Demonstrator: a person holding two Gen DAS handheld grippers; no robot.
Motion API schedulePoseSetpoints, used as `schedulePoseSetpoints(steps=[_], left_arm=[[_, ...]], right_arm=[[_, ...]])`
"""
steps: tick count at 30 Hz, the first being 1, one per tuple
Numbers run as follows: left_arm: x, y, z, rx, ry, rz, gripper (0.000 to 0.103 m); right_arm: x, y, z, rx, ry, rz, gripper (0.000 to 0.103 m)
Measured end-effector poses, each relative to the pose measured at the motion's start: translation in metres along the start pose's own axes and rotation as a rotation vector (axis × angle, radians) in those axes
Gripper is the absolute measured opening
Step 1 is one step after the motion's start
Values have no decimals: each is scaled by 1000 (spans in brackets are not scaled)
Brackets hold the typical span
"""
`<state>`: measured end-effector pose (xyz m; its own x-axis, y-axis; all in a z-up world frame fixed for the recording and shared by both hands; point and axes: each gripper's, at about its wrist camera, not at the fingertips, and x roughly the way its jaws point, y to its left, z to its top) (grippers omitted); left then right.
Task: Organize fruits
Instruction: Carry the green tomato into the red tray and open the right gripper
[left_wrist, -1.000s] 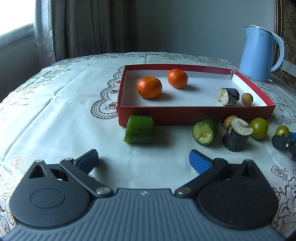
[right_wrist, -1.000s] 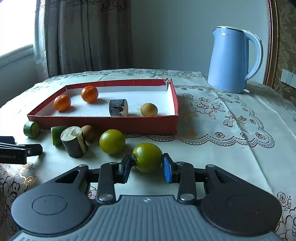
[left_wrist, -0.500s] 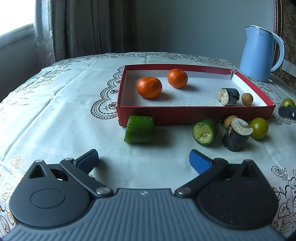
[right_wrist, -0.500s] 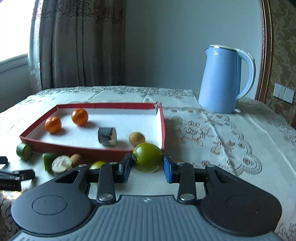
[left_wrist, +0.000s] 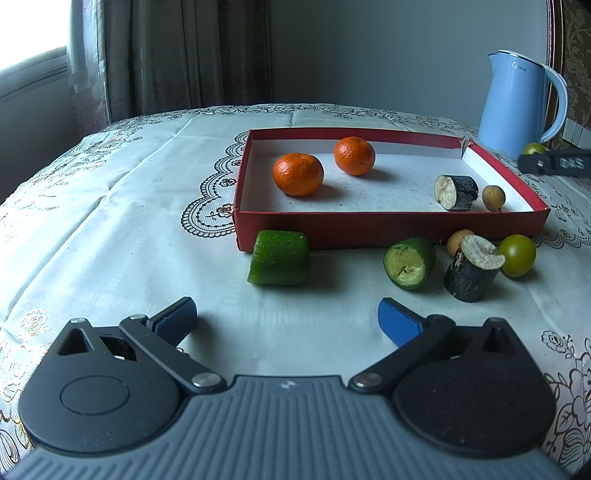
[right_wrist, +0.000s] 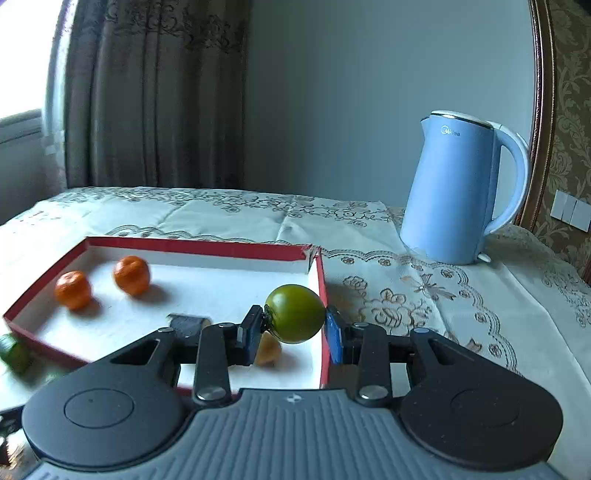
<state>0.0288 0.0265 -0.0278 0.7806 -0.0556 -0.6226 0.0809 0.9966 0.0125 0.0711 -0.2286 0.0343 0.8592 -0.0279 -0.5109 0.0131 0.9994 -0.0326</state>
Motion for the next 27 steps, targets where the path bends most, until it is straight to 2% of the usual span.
schedulePoseSetpoints(steps=[10, 18, 23, 27], left_arm=[[0, 0, 0, 0, 0, 0, 103], [0, 0, 0, 0, 0, 0, 103], [0, 0, 0, 0, 0, 0, 103], [0, 0, 1, 0, 0, 0, 103]], right_arm=[[60, 0, 11, 29, 117, 45, 35], [78, 6, 8, 15, 164, 37, 35], [76, 9, 8, 1, 155, 29, 38], [63, 9, 8, -9, 112, 10, 56]])
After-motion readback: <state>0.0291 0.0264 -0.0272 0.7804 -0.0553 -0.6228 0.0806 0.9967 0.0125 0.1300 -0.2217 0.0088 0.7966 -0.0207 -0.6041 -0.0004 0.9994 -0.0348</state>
